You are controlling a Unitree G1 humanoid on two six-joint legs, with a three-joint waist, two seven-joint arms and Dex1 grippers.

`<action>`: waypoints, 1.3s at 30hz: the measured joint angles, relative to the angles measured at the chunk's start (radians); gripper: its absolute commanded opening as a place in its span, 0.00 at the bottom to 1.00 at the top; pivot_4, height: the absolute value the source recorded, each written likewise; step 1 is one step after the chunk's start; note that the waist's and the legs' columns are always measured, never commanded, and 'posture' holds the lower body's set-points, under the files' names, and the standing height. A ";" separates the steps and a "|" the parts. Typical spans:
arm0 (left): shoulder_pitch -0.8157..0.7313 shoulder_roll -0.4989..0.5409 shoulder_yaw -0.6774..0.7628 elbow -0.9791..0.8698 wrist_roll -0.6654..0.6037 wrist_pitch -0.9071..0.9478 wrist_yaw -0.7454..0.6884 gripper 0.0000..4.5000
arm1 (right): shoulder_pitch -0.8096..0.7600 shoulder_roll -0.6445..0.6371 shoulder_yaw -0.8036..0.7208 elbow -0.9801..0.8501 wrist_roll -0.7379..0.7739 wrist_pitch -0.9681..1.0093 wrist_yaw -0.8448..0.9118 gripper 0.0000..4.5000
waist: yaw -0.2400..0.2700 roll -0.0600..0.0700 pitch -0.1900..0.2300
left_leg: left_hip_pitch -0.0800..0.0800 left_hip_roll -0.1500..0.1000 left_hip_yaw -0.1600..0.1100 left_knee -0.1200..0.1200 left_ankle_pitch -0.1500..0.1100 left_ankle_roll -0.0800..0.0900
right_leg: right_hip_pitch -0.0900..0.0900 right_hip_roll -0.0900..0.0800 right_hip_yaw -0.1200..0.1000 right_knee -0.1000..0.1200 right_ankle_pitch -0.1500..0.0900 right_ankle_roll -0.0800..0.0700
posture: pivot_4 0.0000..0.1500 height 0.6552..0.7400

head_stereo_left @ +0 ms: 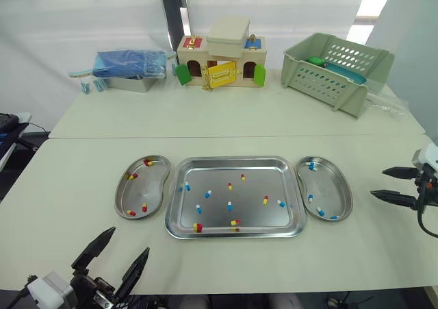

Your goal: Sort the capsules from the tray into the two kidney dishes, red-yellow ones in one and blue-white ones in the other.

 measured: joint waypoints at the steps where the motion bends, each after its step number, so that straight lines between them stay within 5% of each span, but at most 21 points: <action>1: 0.008 -0.003 -0.010 -0.005 0.000 -0.006 0.003 1.00 | -0.002 -0.005 0.000 0.000 -0.001 0.000 0.004 0.99 | 0.000 0.000 0.000 | 0.000 0.000 0.000 0.000 0.000 0.000 | 0.000 0.000 0.000 0.000 0.000 0.000 | 1.00 1.00; 6: 0.038 -0.001 -0.056 -0.028 0.016 -0.024 0.035 1.00 | -0.027 -0.023 0.007 -0.058 0.017 0.047 0.034 0.99 | -0.003 0.000 0.000 | 0.000 0.000 0.000 0.000 0.000 0.000 | 0.000 0.000 0.000 0.000 0.000 0.000 | 1.00 1.00; 11: 0.038 0.012 -0.077 -0.026 0.038 -0.035 0.059 1.00 | -0.084 -0.020 0.011 -0.384 0.171 0.257 0.025 0.99 | -0.006 0.000 0.000 | 0.000 0.001 0.000 -0.001 0.000 0.000 | 0.000 0.001 0.000 0.000 0.000 0.000 | 1.00 1.00; 18: 0.036 0.001 -0.116 0.028 0.031 -0.105 0.049 1.00 | -0.339 0.268 0.244 -0.769 0.346 0.555 -0.219 0.99 | -0.004 -0.005 0.002 | -0.002 0.001 -0.003 0.000 0.000 0.000 | -0.002 0.001 -0.002 0.000 0.000 0.000 | 1.00 1.00; 27: 0.033 0.000 -0.110 0.140 -0.052 -0.225 -0.008 1.00 | -0.469 0.677 0.634 -0.660 0.131 0.594 -0.516 0.99 | -0.010 -0.005 0.001 | -0.014 0.000 -0.005 0.000 0.002 -0.003 | -0.016 0.001 -0.004 0.002 0.000 0.000 | 1.00 1.00; 39: 0.005 0.024 -0.090 0.276 -0.121 -0.269 -0.078 1.00 | -0.572 0.999 0.787 -0.334 -0.081 0.519 -0.669 0.99 | -0.030 -0.005 0.000 | -0.014 0.000 -0.007 0.000 0.001 -0.002 | -0.018 0.001 -0.004 0.004 0.000 0.000 | 1.00 1.00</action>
